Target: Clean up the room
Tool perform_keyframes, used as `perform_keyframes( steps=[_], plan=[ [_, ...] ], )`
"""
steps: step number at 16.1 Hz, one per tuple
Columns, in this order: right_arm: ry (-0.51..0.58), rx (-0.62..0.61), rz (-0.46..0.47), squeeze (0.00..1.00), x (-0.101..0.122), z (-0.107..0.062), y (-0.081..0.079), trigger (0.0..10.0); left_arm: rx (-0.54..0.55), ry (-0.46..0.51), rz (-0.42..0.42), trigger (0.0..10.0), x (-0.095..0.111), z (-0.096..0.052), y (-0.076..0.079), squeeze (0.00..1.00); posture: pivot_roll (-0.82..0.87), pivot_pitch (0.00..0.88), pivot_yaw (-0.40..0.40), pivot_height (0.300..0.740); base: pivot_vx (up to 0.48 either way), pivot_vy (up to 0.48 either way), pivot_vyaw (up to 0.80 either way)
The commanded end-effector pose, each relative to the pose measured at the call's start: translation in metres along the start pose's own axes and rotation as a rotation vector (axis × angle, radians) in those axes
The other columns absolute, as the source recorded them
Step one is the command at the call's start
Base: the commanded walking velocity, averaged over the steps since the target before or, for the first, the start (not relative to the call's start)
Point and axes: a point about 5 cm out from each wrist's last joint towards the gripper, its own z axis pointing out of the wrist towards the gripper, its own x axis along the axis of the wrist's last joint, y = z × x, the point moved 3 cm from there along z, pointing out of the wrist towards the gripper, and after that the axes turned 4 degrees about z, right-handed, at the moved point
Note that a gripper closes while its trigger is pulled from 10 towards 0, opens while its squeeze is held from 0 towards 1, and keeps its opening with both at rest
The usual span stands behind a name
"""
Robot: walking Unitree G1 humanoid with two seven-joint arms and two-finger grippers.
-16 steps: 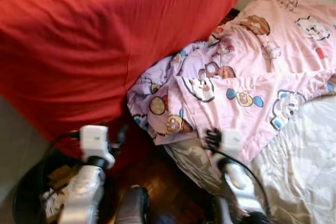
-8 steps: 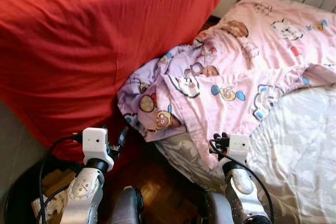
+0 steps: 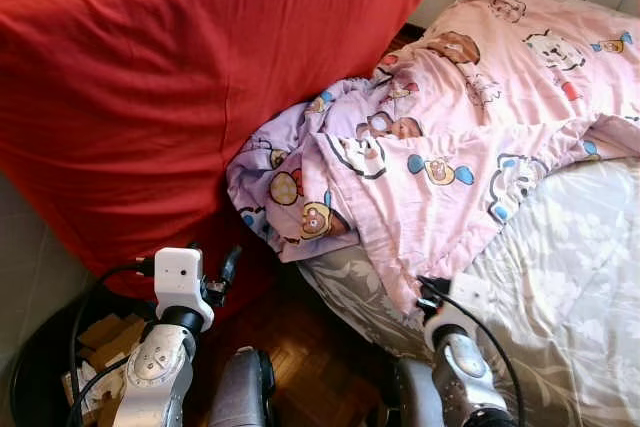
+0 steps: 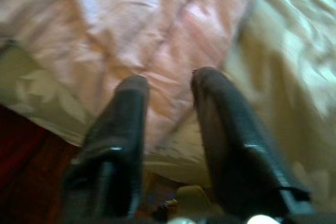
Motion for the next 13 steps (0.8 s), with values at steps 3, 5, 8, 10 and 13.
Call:
perform_keyframes(
  steps=[3,5,8,10,13],
  plan=[
    [-0.067,-0.041,0.073,0.00,-0.006,0.003,0.006,10.0,-0.010,0.006,0.017,10.0,0.004,-0.004,0.000,0.00,0.17,0.211,0.004,0.598,0.000,0.000,0.00],
    [-0.081,-0.034,0.104,0.00,-0.004,0.005,0.001,10.0,-0.012,0.004,0.022,10.0,0.005,-0.006,-0.001,0.00,0.17,0.221,0.010,0.598,0.000,0.000,0.00],
    [-0.100,0.001,0.125,0.00,-0.003,0.008,-0.005,10.0,-0.018,-0.007,0.030,10.0,0.004,-0.009,-0.001,0.00,0.19,0.240,0.019,0.598,0.000,0.000,0.00],
    [-0.103,0.019,0.154,0.00,-0.002,0.008,-0.007,10.0,-0.021,-0.013,0.033,10.0,0.005,-0.013,-0.001,0.00,0.19,0.259,0.025,0.598,0.000,0.000,0.00],
    [-0.082,0.008,0.163,0.00,0.004,0.010,-0.001,10.0,-0.029,-0.040,0.035,10.0,0.002,-0.025,0.000,0.00,0.20,0.300,0.033,0.598,0.000,0.000,0.00]
  ],
)
